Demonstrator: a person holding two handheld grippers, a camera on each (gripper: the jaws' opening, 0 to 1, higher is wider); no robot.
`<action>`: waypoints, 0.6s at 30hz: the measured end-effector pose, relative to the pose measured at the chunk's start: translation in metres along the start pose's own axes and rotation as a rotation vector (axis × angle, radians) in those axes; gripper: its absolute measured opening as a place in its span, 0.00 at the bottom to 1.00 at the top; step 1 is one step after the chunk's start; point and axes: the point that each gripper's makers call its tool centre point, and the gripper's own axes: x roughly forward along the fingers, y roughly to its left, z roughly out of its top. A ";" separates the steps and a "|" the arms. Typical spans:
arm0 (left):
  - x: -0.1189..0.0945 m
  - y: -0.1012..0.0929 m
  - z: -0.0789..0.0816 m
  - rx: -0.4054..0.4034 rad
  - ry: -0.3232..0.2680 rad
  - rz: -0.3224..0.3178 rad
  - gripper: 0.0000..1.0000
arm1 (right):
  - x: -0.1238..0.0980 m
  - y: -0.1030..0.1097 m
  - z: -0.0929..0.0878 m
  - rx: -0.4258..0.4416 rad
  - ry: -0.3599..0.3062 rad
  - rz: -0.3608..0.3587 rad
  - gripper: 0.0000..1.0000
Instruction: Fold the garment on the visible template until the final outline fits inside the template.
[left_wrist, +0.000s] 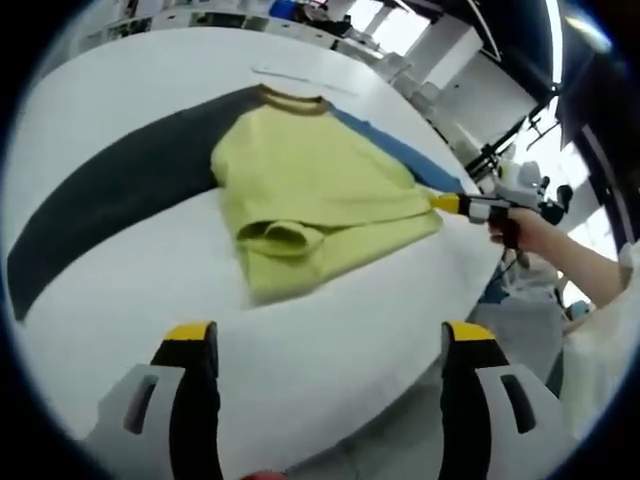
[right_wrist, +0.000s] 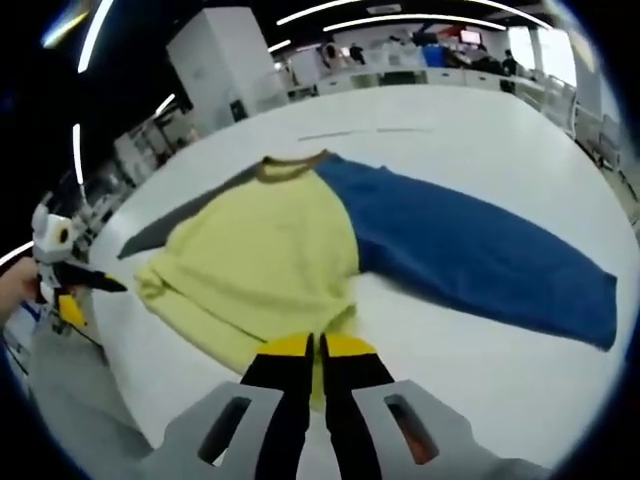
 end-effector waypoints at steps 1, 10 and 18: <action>0.001 0.000 0.001 0.001 -0.004 -0.001 0.88 | -0.001 0.000 0.002 0.004 -0.006 0.001 0.04; 0.007 -0.005 0.009 0.010 -0.030 -0.011 0.85 | -0.008 -0.001 0.015 0.033 -0.045 0.006 0.04; 0.013 -0.014 0.026 0.021 -0.099 -0.042 0.66 | -0.009 0.000 0.018 0.034 -0.052 0.007 0.04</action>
